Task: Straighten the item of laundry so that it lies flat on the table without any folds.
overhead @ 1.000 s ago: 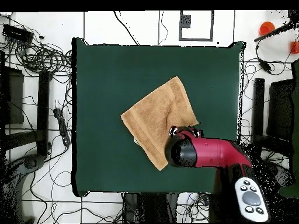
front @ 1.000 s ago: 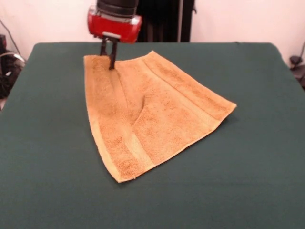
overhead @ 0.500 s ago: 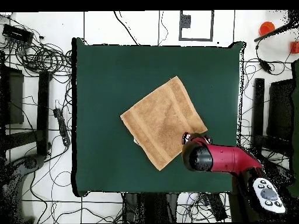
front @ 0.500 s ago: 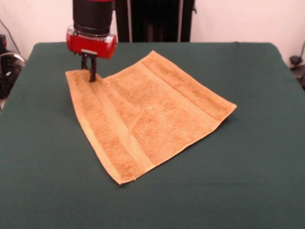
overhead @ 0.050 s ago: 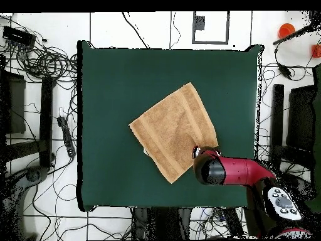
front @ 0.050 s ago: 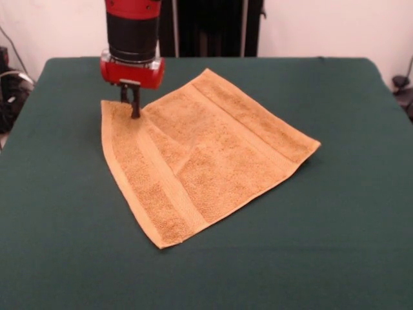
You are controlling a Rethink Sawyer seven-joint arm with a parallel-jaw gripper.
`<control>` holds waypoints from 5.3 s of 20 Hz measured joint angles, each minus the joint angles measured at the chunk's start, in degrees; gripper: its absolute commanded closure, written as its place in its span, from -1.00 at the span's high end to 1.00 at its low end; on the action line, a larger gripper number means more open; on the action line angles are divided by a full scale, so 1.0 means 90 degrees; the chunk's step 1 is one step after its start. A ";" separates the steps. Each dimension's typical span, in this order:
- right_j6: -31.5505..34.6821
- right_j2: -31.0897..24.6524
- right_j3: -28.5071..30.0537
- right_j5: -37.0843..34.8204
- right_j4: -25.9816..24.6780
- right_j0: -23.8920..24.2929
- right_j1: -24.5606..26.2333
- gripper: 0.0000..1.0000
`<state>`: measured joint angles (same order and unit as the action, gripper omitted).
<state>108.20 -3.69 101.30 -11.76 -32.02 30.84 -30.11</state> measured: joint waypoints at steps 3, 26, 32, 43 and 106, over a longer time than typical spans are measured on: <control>0.0000 -0.0016 -0.0003 -0.0001 -0.0001 -0.0001 0.0000 -1.00; 0.0000 -0.0864 -0.0068 -0.0653 -0.0308 0.0508 -0.0159 -1.00; 0.0000 -0.1028 -0.0116 -0.0888 -0.0340 0.0554 -0.0204 -1.00; -0.0001 -0.1384 -0.0225 -0.1371 -0.0341 0.0754 -0.0385 -1.00; -0.0001 -0.1566 -0.0514 -0.2963 -0.0884 0.0616 -0.1367 1.00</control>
<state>108.18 -17.78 96.67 -38.43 -39.98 36.38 -42.41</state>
